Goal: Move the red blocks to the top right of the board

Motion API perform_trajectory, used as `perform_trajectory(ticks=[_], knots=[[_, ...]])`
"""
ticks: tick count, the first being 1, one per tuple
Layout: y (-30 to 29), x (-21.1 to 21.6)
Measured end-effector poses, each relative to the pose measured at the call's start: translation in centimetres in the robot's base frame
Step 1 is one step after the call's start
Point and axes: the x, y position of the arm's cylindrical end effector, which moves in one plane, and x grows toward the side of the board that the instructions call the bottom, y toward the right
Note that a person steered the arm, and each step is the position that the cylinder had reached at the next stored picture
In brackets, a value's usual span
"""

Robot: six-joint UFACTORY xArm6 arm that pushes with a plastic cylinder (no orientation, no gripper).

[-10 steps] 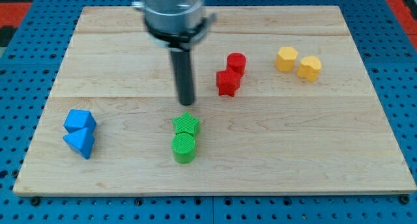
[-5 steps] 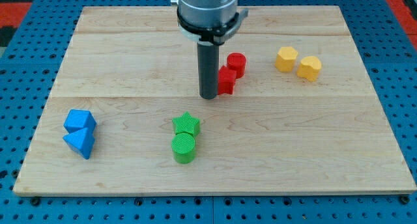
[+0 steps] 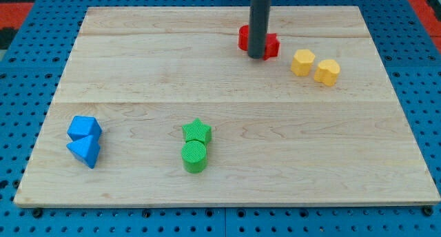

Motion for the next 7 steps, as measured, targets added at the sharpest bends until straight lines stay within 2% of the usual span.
perform_trajectory(ticks=[1,2,3,4,5,6,7], knots=[[3.6,-0.5],[6.9,-3.9],[6.9,-7.2],[5.6,-0.8],[-0.3,3.7],[-3.8,0.4],[-1.5,-4.8]])
